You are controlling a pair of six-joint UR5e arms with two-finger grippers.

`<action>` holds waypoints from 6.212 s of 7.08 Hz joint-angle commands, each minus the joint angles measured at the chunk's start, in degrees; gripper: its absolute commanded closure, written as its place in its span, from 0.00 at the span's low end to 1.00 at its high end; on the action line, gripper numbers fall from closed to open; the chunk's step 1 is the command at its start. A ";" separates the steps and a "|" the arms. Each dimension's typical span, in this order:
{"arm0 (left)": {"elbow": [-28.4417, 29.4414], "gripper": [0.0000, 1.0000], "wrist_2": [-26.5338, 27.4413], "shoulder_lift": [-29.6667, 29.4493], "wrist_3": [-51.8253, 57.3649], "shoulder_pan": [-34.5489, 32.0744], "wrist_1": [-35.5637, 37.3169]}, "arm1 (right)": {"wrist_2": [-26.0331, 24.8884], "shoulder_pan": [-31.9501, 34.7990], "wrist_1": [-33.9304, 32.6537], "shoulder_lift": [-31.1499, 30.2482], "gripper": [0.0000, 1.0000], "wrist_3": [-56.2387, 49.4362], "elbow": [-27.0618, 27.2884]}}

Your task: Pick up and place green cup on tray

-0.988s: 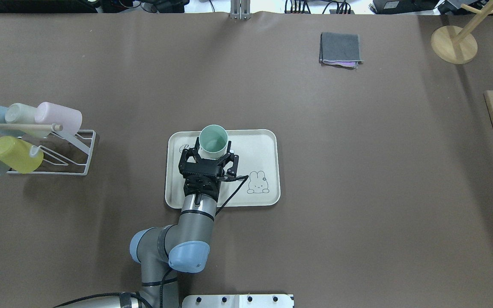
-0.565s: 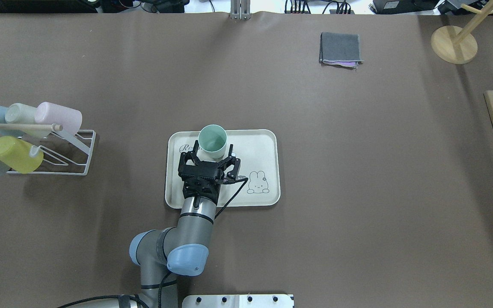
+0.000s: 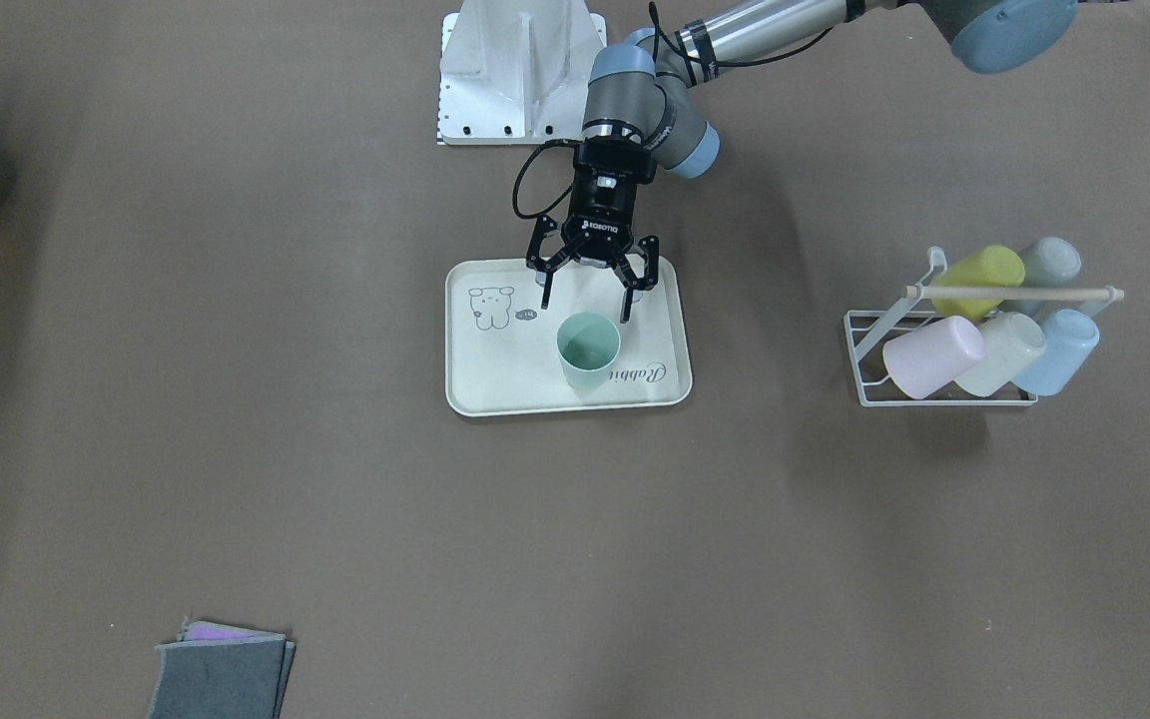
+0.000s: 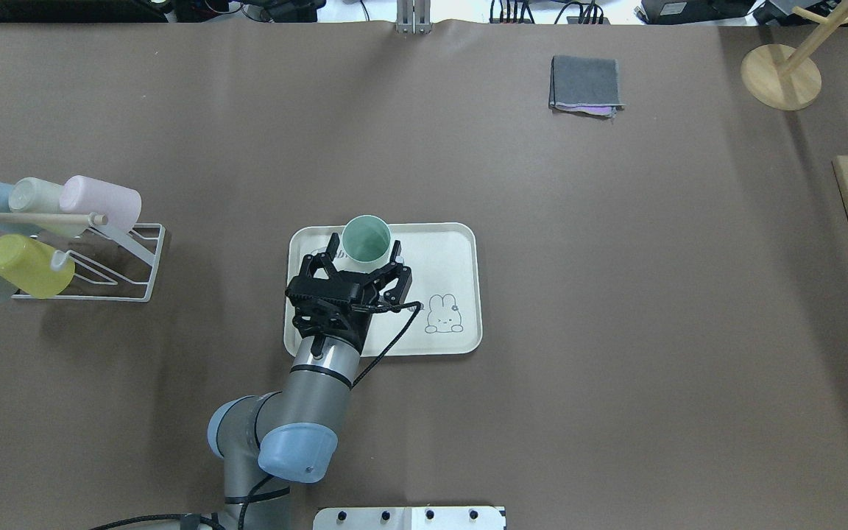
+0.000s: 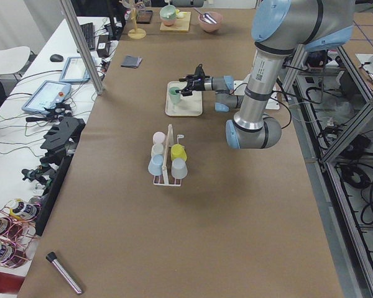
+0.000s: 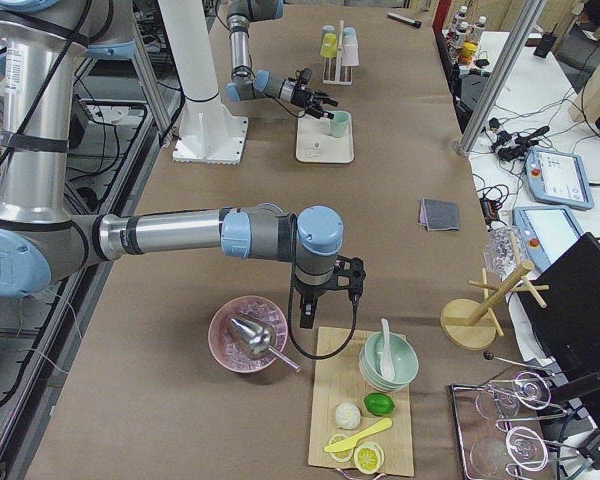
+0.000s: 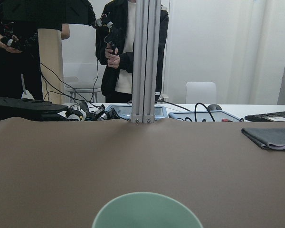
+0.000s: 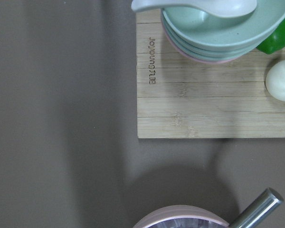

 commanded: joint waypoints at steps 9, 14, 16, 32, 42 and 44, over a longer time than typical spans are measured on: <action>-36.23 0.02 -25.87 36.04 3.26 -19.23 0.52 | -0.02 0.00 0.00 0.19 0.00 -0.09 -0.06; -30.37 0.02 -72.74 44.84 3.08 -50.84 1.14 | -0.11 0.00 0.00 0.45 0.00 -0.09 -0.24; -28.06 0.02 -82.04 43.62 4.13 -57.23 7.95 | -0.11 0.00 0.09 0.54 0.00 -0.09 -0.06; -2.64 0.02 -111.20 23.30 38.33 -80.22 53.61 | -0.02 0.00 0.09 0.72 0.00 -0.09 0.20; -4.24 0.02 -113.75 25.32 40.00 -80.31 57.39 | -0.02 0.00 0.00 0.63 0.00 0.00 0.38; -4.24 0.02 -112.44 25.59 43.32 -80.39 57.39 | -0.02 0.00 0.00 0.54 0.00 0.00 0.38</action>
